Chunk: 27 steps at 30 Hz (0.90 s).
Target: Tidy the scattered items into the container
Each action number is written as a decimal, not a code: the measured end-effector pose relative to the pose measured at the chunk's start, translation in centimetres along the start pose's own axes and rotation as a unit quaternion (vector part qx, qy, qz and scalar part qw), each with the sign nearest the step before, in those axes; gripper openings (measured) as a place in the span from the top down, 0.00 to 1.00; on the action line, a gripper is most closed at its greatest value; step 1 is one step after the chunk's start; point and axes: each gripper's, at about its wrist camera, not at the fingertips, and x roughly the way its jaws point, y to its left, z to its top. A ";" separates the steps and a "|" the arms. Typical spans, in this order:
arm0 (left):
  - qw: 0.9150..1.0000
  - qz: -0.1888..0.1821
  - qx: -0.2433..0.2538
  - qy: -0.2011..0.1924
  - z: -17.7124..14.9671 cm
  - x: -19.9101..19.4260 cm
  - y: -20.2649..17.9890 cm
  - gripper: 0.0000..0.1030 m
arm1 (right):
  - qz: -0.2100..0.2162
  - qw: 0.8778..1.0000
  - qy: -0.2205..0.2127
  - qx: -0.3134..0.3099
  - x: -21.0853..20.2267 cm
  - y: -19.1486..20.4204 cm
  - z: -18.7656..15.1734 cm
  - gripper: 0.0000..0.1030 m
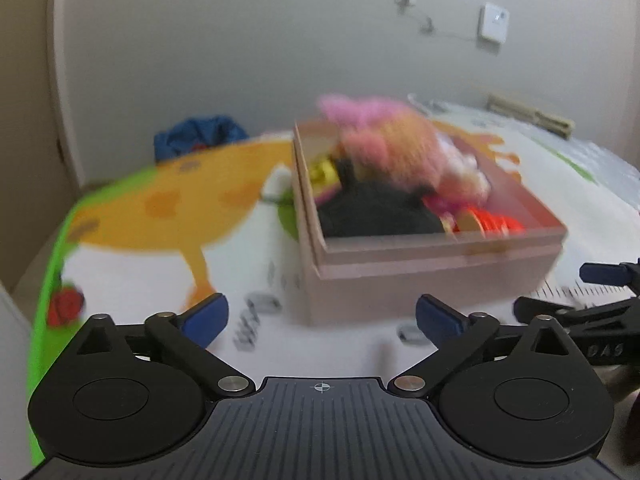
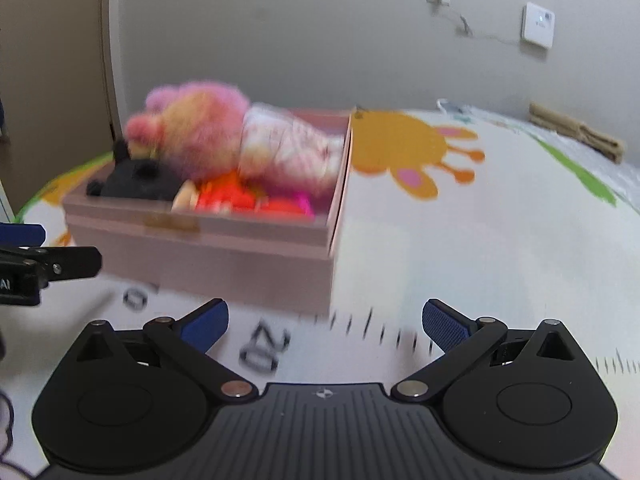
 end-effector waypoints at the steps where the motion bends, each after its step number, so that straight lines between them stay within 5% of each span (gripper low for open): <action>1: 1.000 0.003 0.000 0.005 -0.4 -0.1 -0.6 0.00 | -0.005 1.000 0.013 -0.002 0.0 0.2 -0.4 0.00; 13: 0.997 0.081 0.015 0.002 -3.1 -0.4 -5.0 0.00 | -0.018 0.999 0.018 0.039 -1.4 -1.6 -2.5 0.00; 27: 0.997 0.073 -0.012 0.011 -3.2 -0.1 -3.6 0.00 | -0.026 0.999 0.010 0.039 -1.1 -1.7 -2.5 0.00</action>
